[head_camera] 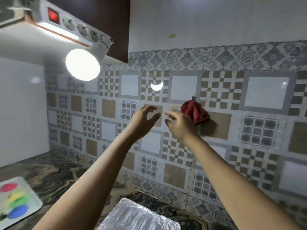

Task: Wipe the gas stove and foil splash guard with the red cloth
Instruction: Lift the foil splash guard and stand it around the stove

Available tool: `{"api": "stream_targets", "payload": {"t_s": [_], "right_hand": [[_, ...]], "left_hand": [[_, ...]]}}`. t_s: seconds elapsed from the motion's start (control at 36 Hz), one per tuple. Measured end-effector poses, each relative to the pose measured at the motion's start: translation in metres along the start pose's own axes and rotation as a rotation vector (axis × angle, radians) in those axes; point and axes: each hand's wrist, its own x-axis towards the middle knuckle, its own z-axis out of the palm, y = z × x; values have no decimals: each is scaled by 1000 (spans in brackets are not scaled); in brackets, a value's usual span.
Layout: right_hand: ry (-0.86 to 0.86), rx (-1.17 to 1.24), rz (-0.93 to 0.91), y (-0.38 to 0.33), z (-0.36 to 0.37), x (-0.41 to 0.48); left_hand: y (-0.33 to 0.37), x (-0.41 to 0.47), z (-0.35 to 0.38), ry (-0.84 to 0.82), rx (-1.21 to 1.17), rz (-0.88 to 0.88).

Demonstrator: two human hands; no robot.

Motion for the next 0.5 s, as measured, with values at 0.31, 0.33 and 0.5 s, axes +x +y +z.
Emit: {"api": "stream_targets", "payload": {"t_s": [0.31,0.33,0.5], "right_hand": [[-666,208,-53,-55,209,-147],[-723,225,-69,-58,227,-164],[-1011,261,-102,-77,306,-252]], "left_hand": [[-140,-293,-71,-79,147,-689],[-148,-322,-77,-70,152,-761],[-166,-460,-111,162,189,-1077]]}}
